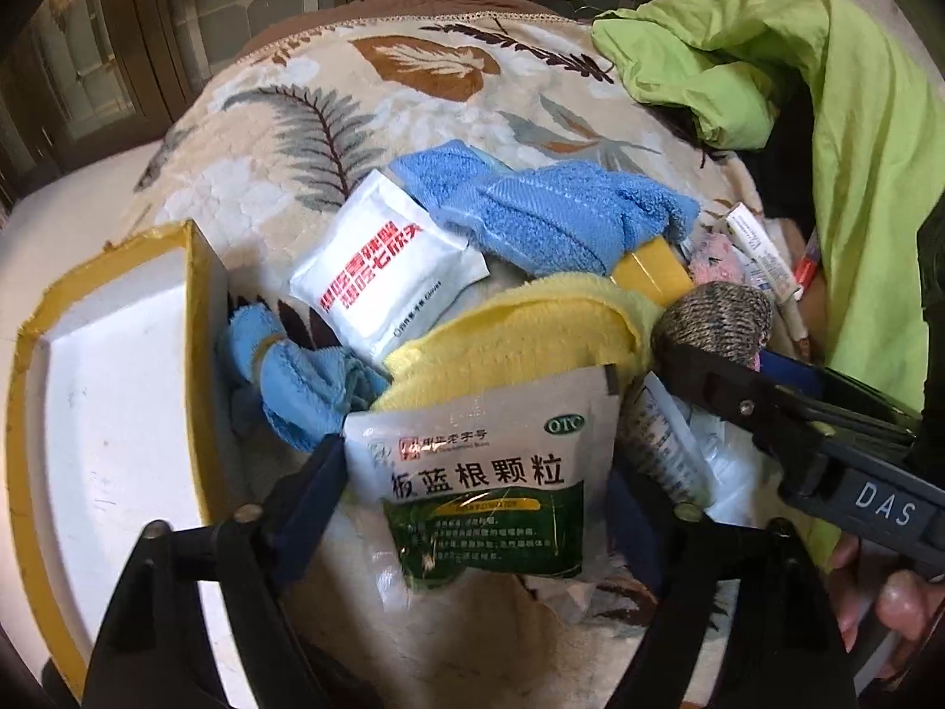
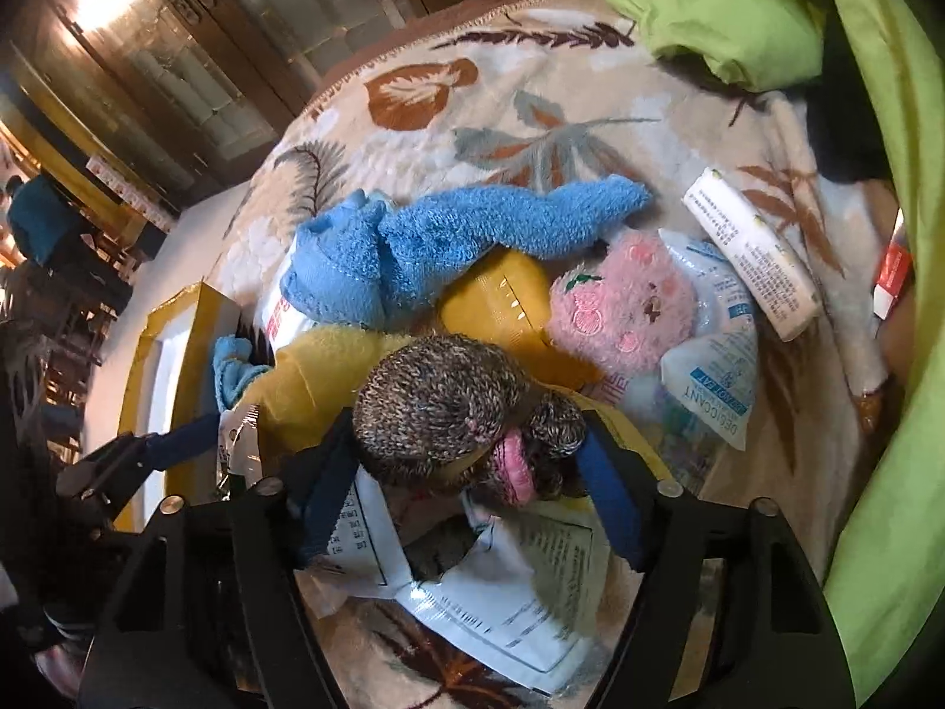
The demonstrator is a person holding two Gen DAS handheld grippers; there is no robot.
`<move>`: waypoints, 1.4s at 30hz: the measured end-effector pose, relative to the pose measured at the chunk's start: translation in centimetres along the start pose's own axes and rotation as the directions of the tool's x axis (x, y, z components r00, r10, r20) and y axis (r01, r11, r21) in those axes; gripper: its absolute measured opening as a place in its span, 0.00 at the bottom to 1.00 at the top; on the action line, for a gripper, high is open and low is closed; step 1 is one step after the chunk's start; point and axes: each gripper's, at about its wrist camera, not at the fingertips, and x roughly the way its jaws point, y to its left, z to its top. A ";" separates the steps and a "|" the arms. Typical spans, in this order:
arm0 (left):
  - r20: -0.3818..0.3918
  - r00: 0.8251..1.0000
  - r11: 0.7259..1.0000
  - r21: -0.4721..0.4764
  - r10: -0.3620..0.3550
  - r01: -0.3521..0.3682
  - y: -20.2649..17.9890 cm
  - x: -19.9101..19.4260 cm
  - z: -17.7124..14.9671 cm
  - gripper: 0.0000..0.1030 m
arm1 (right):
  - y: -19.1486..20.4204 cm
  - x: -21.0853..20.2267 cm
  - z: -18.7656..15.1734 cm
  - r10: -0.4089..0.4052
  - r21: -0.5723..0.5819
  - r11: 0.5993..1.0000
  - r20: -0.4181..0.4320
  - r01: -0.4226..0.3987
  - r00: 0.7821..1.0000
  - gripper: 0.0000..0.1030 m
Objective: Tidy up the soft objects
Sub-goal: 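Carry the sachet and hedgehog toy into the yellow-rimmed box and release both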
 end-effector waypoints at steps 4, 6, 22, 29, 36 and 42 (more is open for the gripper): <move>0.011 1.000 1.000 -0.003 0.008 -0.008 0.2 -0.7 -0.1 0.63 | 0.2 -1.3 -0.2 0.012 0.004 1.000 0.047 -0.012 0.999 0.66; 0.013 1.000 1.000 -0.007 0.008 -0.008 0.5 -1.0 -0.2 0.50 | 0.5 -2.2 0.0 0.028 0.000 1.000 0.068 -0.028 0.997 0.66; 0.104 0.994 0.999 -0.034 0.016 -0.013 3.5 -7.0 -0.9 0.49 | 3.8 -5.1 -0.6 0.106 -0.038 0.994 0.086 -0.103 0.991 0.66; 0.120 0.989 0.988 -0.141 0.081 -0.064 8.8 -8.6 -1.1 0.50 | 8.9 -4.2 0.0 0.161 -0.120 0.981 0.054 -0.153 0.986 0.66; 0.093 0.982 0.961 -0.239 0.165 -0.139 14.9 -8.2 -1.0 0.50 | 16.8 -0.6 1.4 0.228 -0.226 0.947 -0.024 -0.228 0.973 0.66; 0.035 0.981 0.931 -0.324 0.191 -0.169 19.1 -5.7 -1.3 0.50 | 21.9 4.2 2.4 0.236 -0.277 0.926 -0.112 -0.258 0.965 0.66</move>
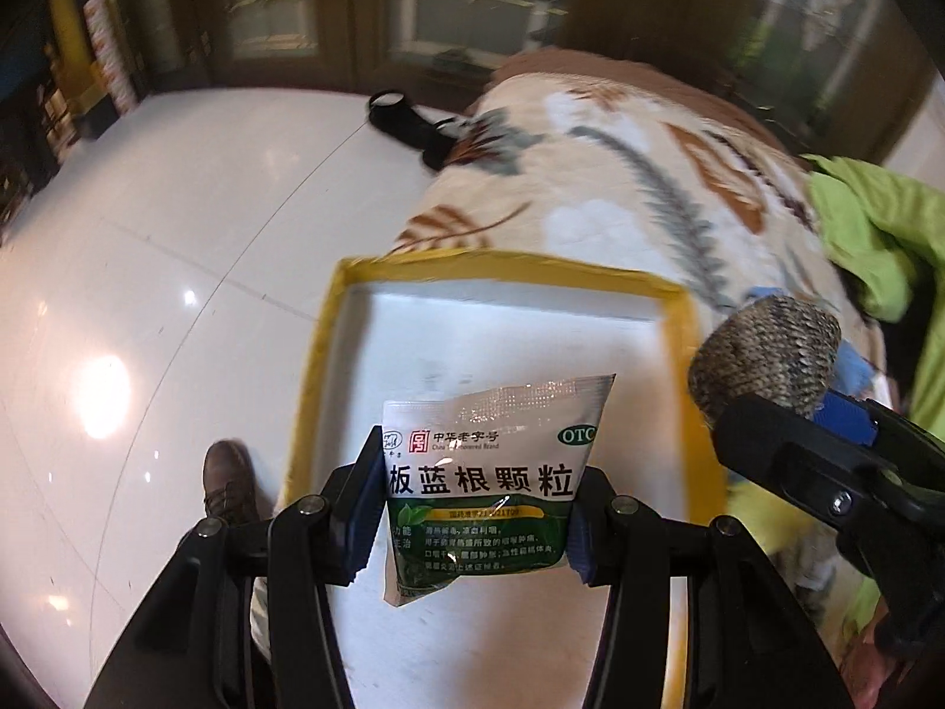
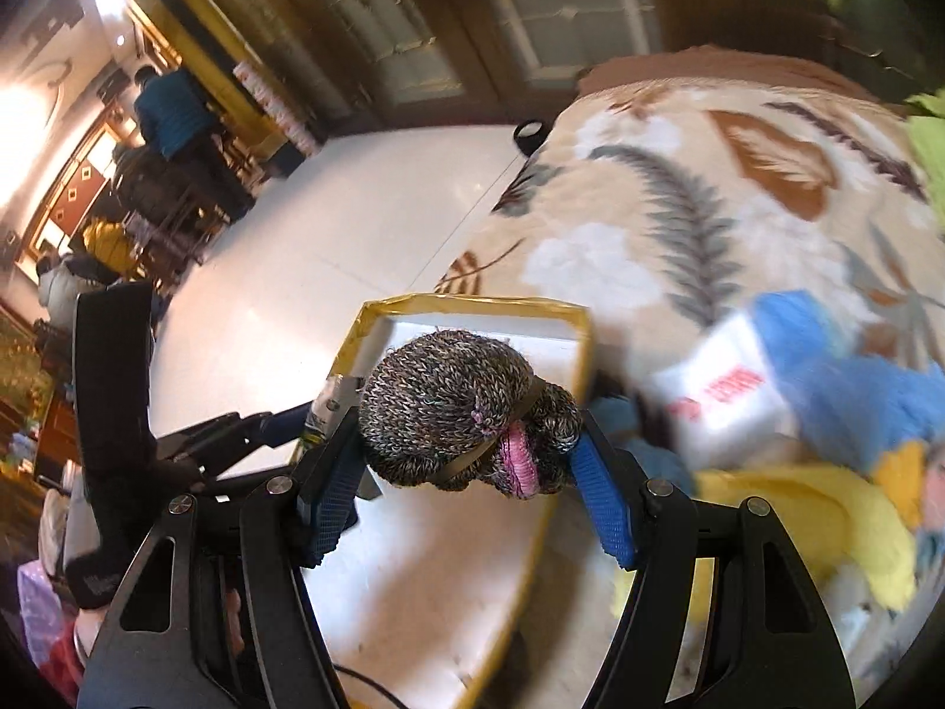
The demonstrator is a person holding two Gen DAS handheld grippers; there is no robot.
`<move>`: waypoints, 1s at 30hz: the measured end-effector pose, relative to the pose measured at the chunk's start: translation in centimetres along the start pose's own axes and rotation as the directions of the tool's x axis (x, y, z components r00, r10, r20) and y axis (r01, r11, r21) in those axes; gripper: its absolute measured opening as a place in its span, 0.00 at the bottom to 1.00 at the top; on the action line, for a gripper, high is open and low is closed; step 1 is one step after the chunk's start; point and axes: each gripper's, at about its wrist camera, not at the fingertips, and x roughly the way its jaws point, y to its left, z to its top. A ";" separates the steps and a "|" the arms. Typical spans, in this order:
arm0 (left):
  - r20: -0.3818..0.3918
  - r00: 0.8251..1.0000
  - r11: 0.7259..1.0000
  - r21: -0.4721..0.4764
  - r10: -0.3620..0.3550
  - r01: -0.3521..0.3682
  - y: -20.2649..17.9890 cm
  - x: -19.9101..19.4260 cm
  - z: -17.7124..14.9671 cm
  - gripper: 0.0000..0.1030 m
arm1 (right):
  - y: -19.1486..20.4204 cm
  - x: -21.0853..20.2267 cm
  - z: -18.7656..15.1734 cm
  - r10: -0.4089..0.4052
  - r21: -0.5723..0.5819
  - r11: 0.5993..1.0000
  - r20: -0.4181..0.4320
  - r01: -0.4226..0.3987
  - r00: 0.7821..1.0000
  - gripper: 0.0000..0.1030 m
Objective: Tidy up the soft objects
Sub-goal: 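Carry the sachet and hedgehog toy into the yellow-rimmed box and release both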
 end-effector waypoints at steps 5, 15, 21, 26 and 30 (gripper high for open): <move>-0.032 0.999 0.999 -0.044 0.020 -0.021 1.5 2.3 0.0 0.50 | 0.5 4.0 1.4 -0.009 0.009 1.000 -0.063 0.010 0.998 0.66; -0.021 0.998 0.997 -0.034 0.062 -0.063 1.3 3.8 0.0 0.58 | 0.4 8.5 2.0 -0.081 -0.011 0.997 -0.137 0.080 0.987 0.68; -0.019 0.999 0.999 -0.033 0.042 -0.043 1.2 3.7 -0.1 0.63 | 0.3 8.1 2.0 -0.057 0.010 0.998 -0.121 0.059 0.991 0.69; -0.007 1.000 0.997 -0.075 -0.017 0.016 1.9 3.1 -0.1 0.65 | 1.0 7.5 1.9 -0.076 -0.026 0.997 -0.103 0.074 0.992 0.69; 0.003 1.000 0.998 -0.066 -0.011 0.011 1.6 2.8 0.0 0.65 | 2.0 6.7 2.0 -0.113 -0.090 0.990 -0.076 0.106 0.991 0.69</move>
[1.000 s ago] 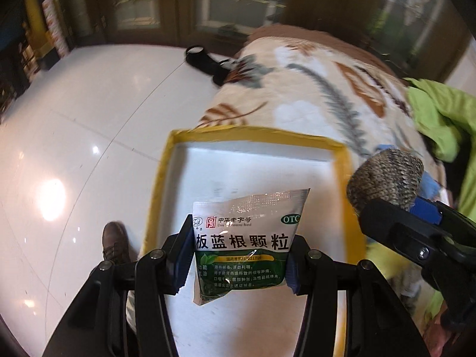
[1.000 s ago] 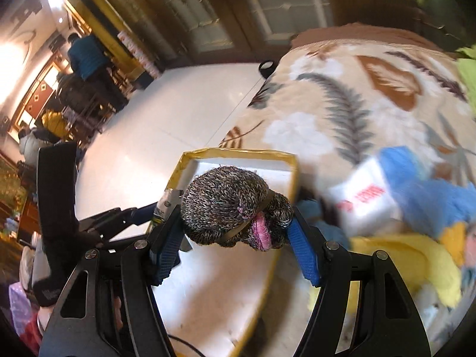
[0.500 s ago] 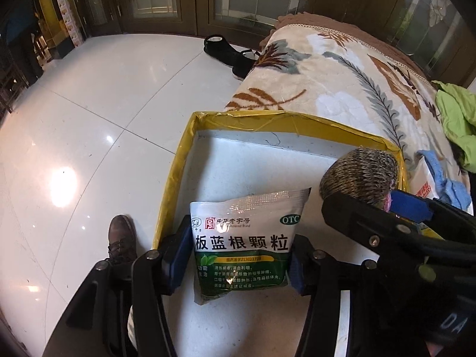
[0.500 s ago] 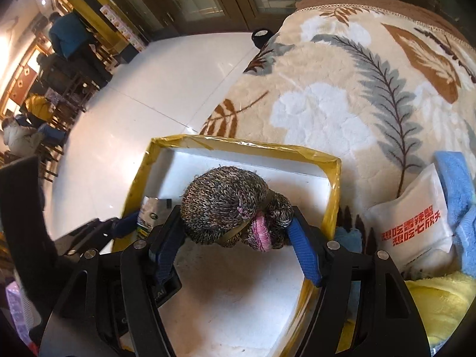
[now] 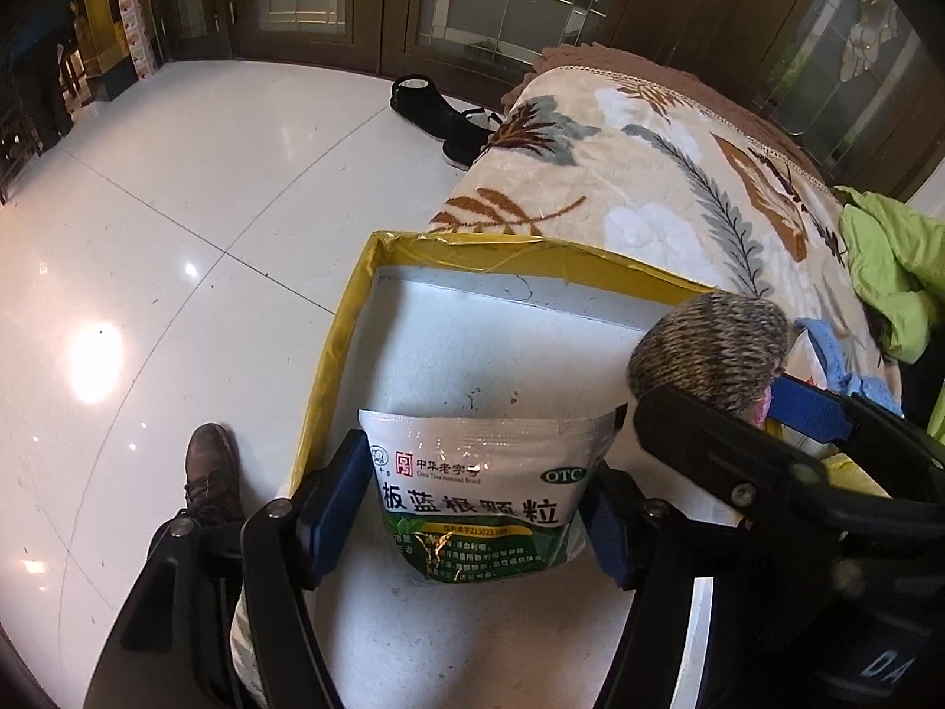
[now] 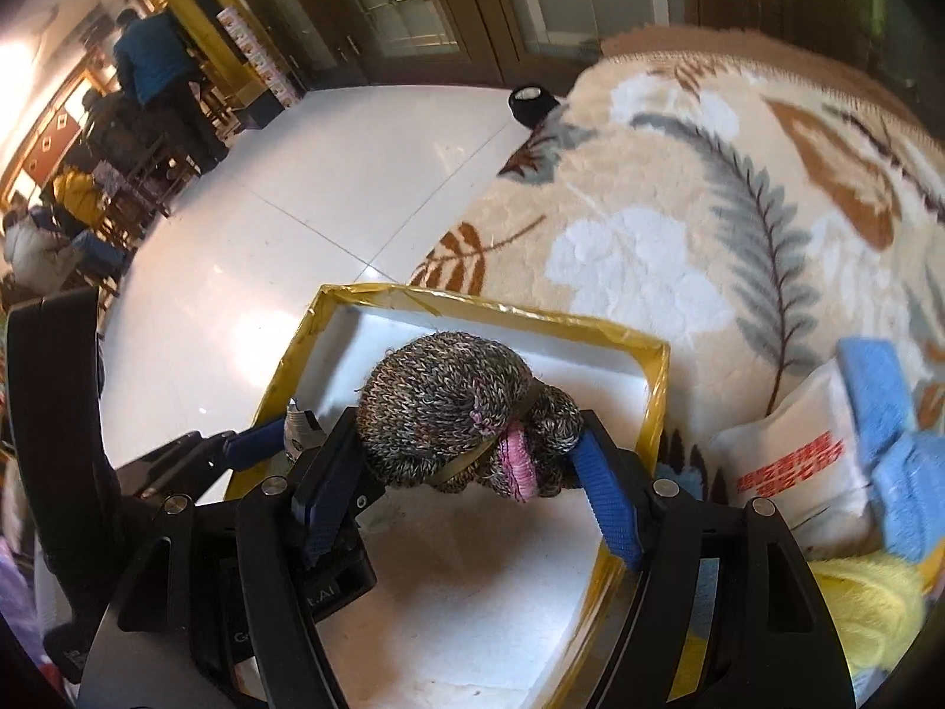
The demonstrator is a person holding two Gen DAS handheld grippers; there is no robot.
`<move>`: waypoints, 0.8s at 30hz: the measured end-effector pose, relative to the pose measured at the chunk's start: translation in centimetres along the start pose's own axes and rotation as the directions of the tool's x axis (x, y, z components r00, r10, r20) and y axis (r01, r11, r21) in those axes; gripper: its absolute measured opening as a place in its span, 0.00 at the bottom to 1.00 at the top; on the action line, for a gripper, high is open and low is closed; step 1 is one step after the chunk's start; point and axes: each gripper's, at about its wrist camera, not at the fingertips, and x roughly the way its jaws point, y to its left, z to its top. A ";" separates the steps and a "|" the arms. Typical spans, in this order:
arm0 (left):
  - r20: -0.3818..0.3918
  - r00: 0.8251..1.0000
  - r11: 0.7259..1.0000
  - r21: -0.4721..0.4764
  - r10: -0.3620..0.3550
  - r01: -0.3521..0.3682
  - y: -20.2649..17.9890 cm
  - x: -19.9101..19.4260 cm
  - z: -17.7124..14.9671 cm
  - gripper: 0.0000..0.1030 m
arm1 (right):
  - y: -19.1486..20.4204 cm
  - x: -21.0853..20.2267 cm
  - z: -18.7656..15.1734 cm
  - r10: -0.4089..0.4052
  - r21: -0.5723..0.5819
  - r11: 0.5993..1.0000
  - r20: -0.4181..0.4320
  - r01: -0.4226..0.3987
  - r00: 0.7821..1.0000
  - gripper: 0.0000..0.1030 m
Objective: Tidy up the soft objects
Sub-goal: 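Carry the sachet and hedgehog toy into the yellow-rimmed box and release both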
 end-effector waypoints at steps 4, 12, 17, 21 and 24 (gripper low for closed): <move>0.020 1.000 1.000 0.015 0.012 -0.013 -0.1 -0.5 0.0 0.65 | 0.0 0.1 0.1 -0.007 -0.004 1.000 -0.015 0.007 1.000 0.69; 0.039 0.999 1.000 0.014 0.014 -0.014 0.1 -0.8 0.4 0.71 | -0.3 -1.3 0.4 0.041 -0.015 0.999 0.050 -0.040 0.998 0.74; 0.038 0.999 1.000 0.021 0.007 -0.008 0.2 -0.8 0.3 0.71 | 0.0 -2.0 0.5 0.067 -0.043 0.997 0.054 -0.065 0.996 0.79; 0.042 0.999 1.000 0.014 -0.001 0.000 0.2 -1.1 0.2 0.71 | 0.2 -2.2 0.5 0.018 -0.063 0.998 0.064 -0.014 0.998 0.80; 0.052 0.998 1.000 0.008 -0.024 0.024 0.4 -1.6 0.4 0.71 | -0.7 -3.2 0.2 0.058 -0.010 0.998 0.078 -0.057 0.995 0.80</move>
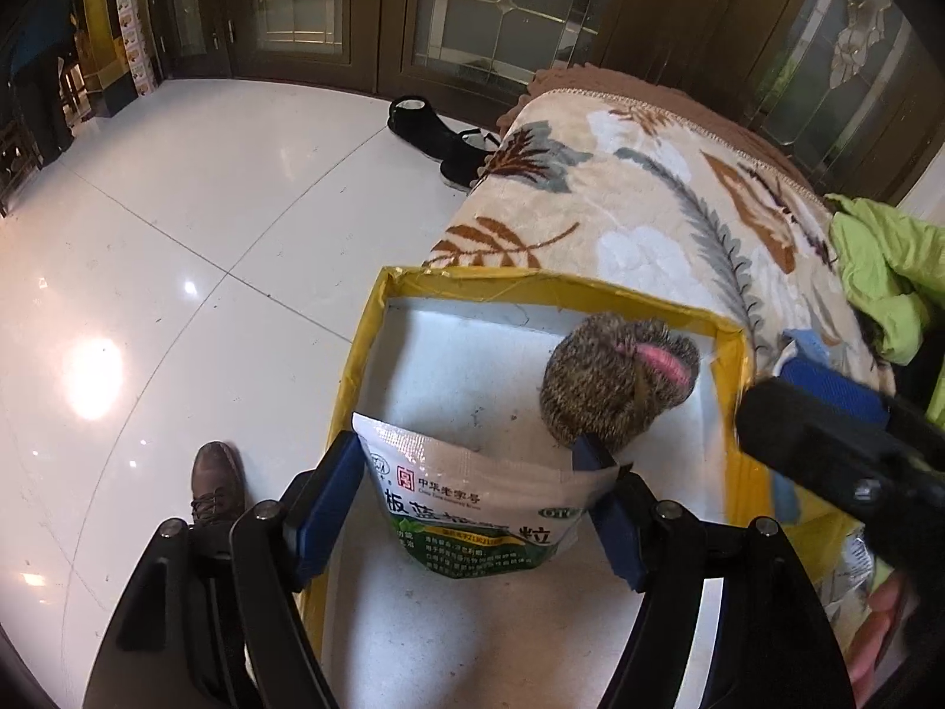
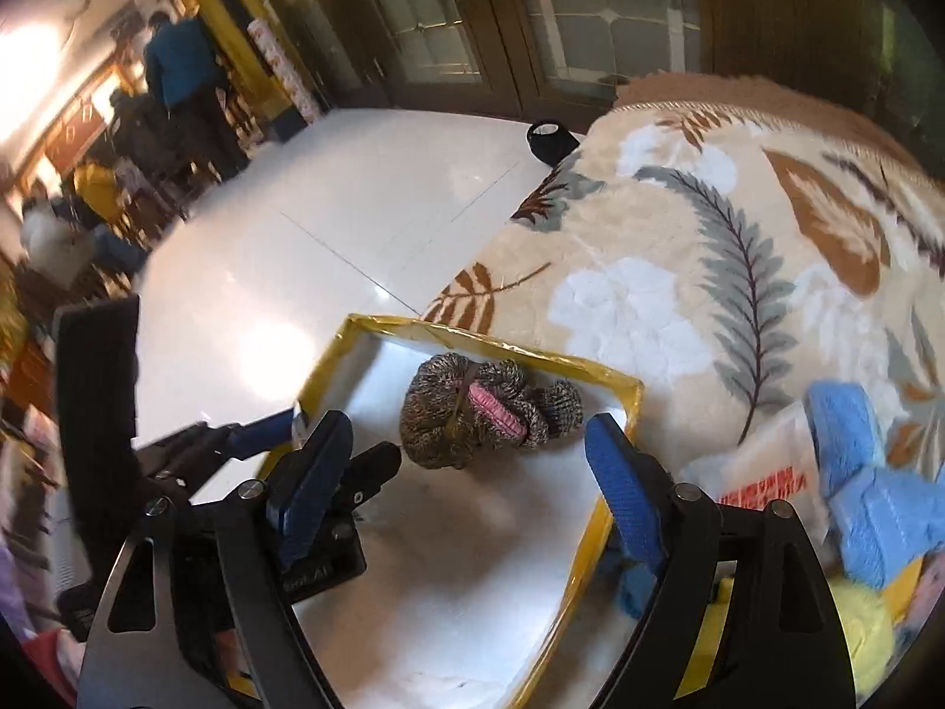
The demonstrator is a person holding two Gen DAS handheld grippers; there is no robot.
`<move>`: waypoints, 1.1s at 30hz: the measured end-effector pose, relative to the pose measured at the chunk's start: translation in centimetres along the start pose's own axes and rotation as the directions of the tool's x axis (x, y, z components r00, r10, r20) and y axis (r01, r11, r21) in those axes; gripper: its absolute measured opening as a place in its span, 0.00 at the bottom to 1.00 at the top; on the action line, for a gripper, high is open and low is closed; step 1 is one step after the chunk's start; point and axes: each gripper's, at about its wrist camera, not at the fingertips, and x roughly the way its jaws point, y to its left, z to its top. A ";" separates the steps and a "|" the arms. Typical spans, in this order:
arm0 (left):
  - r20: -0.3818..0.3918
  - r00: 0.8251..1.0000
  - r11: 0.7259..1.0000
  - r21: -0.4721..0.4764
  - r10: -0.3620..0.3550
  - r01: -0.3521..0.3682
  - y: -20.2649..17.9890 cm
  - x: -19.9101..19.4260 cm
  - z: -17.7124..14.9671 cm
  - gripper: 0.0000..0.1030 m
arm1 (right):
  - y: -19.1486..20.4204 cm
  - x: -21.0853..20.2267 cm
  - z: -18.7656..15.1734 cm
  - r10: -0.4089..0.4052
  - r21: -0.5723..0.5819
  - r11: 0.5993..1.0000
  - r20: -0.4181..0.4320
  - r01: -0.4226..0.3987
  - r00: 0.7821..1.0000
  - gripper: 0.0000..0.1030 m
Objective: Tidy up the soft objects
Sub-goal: 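Carry the sachet and hedgehog toy into the yellow-rimmed box and release both, then move both grippers back over the pile of items on the bed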
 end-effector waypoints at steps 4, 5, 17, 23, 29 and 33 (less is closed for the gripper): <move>-0.022 0.998 0.998 -0.011 -0.062 0.062 -0.1 -0.3 0.5 0.73 | -1.9 -2.3 -1.0 0.046 0.098 0.994 0.043 -0.051 0.998 0.80; -0.031 0.998 0.998 0.000 -0.055 0.055 -0.2 -0.2 0.6 0.73 | -2.3 -2.7 -1.2 0.052 0.112 0.992 0.050 -0.057 0.997 0.80; 0.030 1.000 1.000 0.029 -0.004 0.003 -0.7 -2.8 1.4 0.74 | -6.9 -8.2 -4.7 0.056 0.232 0.969 0.128 -0.084 0.990 0.80; 0.047 0.998 0.999 0.037 0.030 -0.031 -0.9 -3.5 1.7 0.77 | -8.0 -10.5 -6.0 0.051 0.245 0.966 0.158 -0.089 0.986 0.80; 0.051 0.995 0.995 0.063 -0.085 0.082 -3.9 -5.6 -0.4 0.79 | -9.0 -12.5 -8.1 0.026 0.245 0.967 0.175 -0.069 0.984 0.80; 0.023 0.991 0.982 0.138 -0.130 0.125 -8.0 -5.8 -1.9 0.79 | -10.3 -13.7 -9.7 0.013 0.277 0.959 0.171 -0.061 0.985 0.80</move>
